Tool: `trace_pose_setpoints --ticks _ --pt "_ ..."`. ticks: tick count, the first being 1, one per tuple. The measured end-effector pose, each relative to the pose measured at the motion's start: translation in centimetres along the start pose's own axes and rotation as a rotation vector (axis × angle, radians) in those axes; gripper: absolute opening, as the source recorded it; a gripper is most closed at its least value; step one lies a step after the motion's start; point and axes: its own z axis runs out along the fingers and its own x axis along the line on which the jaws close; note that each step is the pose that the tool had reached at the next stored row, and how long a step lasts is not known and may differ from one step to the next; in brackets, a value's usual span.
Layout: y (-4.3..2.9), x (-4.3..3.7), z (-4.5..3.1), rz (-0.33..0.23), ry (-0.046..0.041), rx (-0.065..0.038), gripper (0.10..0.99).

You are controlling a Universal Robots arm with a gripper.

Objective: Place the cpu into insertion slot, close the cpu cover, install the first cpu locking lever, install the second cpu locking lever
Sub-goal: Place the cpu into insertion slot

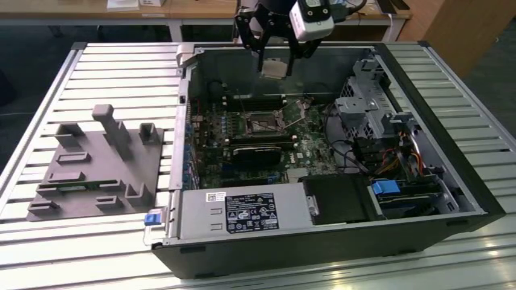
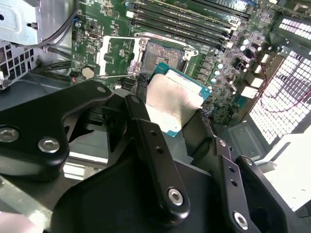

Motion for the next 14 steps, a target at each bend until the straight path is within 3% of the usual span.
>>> trace_pose_setpoints --ticks 14 --pt "-0.04 0.11 0.1 0.084 -0.0075 -0.002 0.541"
